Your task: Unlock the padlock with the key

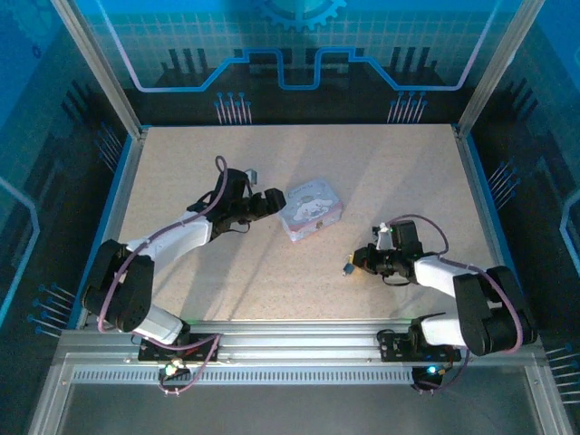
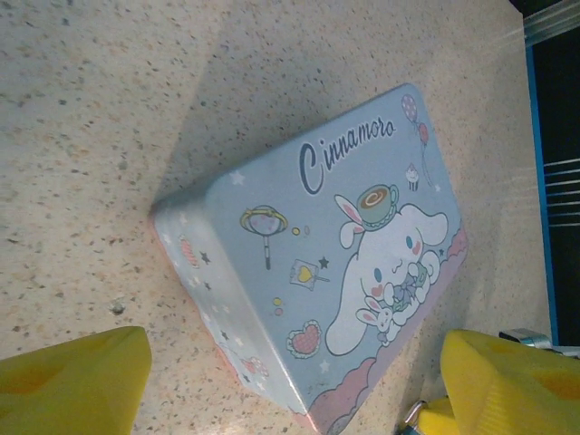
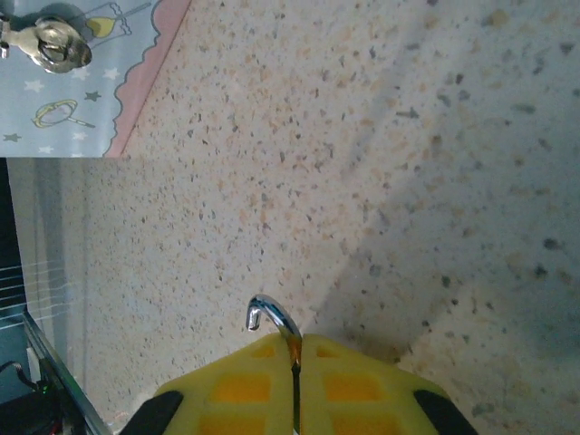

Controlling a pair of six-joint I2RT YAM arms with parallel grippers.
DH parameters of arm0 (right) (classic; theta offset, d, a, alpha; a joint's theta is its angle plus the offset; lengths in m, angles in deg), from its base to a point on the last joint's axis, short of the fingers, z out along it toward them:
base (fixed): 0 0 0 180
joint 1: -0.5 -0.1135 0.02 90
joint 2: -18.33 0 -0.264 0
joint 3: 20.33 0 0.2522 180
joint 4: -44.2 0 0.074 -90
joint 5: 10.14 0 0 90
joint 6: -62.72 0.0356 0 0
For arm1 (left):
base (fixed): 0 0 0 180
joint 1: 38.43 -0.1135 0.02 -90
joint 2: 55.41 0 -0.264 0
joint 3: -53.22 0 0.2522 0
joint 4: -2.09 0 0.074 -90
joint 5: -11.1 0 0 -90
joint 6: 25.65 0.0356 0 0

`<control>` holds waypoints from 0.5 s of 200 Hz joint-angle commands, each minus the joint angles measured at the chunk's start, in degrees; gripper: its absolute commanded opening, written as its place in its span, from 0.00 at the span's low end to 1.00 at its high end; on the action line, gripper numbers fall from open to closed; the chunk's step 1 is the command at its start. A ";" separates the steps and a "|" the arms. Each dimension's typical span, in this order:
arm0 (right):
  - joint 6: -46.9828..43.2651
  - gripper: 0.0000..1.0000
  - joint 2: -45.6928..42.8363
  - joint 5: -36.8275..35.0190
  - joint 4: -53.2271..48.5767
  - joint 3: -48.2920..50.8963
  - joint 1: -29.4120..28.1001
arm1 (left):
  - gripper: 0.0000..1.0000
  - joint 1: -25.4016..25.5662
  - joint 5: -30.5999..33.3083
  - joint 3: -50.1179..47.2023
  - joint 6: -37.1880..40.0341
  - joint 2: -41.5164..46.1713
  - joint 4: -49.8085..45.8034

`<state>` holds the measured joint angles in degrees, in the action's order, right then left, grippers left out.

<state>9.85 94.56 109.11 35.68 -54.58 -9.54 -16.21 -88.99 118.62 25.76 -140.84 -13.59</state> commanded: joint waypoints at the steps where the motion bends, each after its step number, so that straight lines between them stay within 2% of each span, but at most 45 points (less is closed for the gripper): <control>1: -1.74 0.13 -0.65 1.13 0.48 -1.34 1.50 | 0.86 -1.57 0.00 -1.63 0.77 3.08 -1.45; 19: -3.16 0.26 -3.73 -0.52 -2.85 -2.32 2.23 | 0.89 -2.58 0.80 -2.61 0.80 4.96 -1.62; 75: -10.02 0.41 -12.82 -4.29 -13.15 -7.54 8.75 | 0.99 -10.14 2.33 -7.40 0.98 12.66 -1.25; 100: -14.46 0.54 -16.95 -10.95 -15.99 -10.42 12.26 | 0.99 -13.58 6.96 -10.88 3.67 18.14 -0.42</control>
<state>1.54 81.14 104.59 25.34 -61.51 -0.36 -27.03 -86.78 110.64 25.96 -127.64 -14.42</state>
